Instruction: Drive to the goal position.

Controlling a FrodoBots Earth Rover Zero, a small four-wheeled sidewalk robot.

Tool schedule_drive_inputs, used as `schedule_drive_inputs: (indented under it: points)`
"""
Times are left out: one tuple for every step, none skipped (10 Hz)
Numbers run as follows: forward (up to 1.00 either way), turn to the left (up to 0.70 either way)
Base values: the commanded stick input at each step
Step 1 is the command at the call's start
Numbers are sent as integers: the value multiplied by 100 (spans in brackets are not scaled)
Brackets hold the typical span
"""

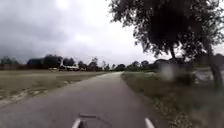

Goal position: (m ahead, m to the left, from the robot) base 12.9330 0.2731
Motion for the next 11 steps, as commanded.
schedule_drive_inputs:
  points:
    - [84, 3]
    - [84, 3]
    - [84, 3]
    - [84, 3]
    - [84, 3]
    - [84, 3]
    - [84, 3]
    - [84, 3]
    - [84, 3]
    - [84, 3]
    - [84, 3]
